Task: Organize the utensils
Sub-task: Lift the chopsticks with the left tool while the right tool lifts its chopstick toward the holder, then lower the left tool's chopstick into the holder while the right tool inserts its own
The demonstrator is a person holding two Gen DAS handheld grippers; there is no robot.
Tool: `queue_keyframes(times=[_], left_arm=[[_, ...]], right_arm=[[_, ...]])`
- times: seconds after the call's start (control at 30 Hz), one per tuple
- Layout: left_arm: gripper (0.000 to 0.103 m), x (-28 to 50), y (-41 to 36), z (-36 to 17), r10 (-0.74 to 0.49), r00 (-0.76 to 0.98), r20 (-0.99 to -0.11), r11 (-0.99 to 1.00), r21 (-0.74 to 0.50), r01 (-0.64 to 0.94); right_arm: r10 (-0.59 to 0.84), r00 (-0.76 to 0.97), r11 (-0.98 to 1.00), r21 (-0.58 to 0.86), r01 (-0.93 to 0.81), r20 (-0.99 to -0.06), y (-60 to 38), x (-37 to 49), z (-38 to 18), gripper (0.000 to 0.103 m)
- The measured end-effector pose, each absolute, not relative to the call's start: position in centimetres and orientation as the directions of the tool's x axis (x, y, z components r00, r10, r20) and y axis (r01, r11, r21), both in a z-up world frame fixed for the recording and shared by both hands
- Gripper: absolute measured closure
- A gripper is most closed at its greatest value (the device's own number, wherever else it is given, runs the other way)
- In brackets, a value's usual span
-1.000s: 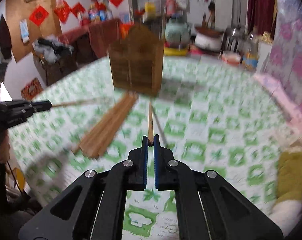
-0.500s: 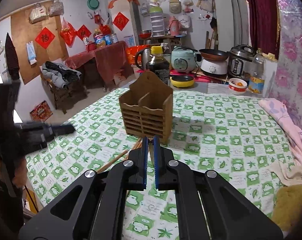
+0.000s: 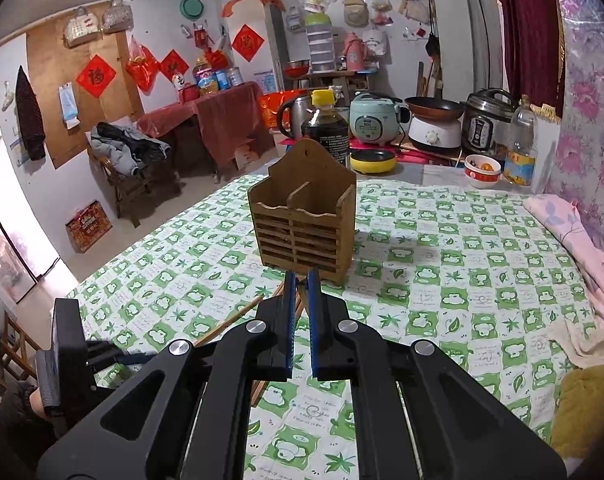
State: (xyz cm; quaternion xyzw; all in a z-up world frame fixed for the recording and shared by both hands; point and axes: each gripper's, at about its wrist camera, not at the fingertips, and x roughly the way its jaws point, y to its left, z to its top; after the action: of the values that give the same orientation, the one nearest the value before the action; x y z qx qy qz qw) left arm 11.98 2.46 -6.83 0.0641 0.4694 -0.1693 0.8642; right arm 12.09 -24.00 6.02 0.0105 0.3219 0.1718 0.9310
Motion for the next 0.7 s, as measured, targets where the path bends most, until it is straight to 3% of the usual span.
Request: queue_keyframes(times=[0.17, 0.33, 0.7], left_arm=[[0.097, 12.8, 3.4, -4.2, -0.259, 0.543, -0.799, 0.944, -0.089, 0.318], [0.097, 15.1, 3.3, 2.2, -0.316, 0.624, -0.714, 0.936, -0.129, 0.327], [0.097, 21.4, 1.0, 11.5, -0.326, 0.713, -0.621, 0.938, -0.116, 0.328]], right_arm=[[0.325, 0.738, 0.942, 0.129, -0.311, -0.592, -24.1, 12.0, 6.0, 0.096], [0.322, 0.738, 0.943, 0.128, -0.308, -0.593, -24.0, 12.3, 6.1, 0.096], [0.325, 0.76, 0.945, 0.155, -0.29, -0.563, -24.4, 15.2, 8.7, 0.096]])
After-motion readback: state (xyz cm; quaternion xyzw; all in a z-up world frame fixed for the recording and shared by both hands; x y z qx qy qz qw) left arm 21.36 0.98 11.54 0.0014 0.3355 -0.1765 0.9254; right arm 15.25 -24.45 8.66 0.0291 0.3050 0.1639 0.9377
